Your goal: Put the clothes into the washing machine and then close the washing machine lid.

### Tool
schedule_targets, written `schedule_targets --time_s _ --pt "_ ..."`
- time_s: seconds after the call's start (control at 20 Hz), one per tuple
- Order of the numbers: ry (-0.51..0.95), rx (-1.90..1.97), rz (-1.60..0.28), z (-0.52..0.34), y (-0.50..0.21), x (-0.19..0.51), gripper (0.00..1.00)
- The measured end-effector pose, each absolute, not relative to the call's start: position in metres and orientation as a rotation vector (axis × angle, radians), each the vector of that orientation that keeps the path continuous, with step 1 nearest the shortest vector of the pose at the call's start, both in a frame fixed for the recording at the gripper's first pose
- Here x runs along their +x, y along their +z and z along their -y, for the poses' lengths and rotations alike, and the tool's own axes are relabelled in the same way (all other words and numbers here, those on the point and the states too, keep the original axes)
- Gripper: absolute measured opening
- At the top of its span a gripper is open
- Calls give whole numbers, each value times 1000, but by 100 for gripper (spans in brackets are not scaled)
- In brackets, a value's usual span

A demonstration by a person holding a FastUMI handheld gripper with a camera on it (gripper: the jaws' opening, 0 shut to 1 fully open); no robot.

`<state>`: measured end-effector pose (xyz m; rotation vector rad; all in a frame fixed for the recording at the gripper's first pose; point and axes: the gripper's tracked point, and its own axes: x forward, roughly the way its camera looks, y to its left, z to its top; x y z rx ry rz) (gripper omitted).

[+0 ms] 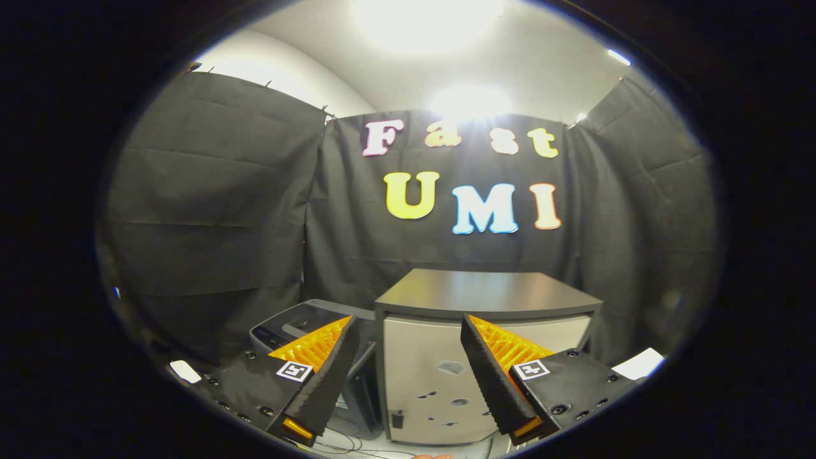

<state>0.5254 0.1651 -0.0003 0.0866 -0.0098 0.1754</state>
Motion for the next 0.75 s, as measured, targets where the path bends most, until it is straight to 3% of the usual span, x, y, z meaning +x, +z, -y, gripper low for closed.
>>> schedule_targets --time_s 0.75 --pt "150 129 14 -146 -9 503 99"
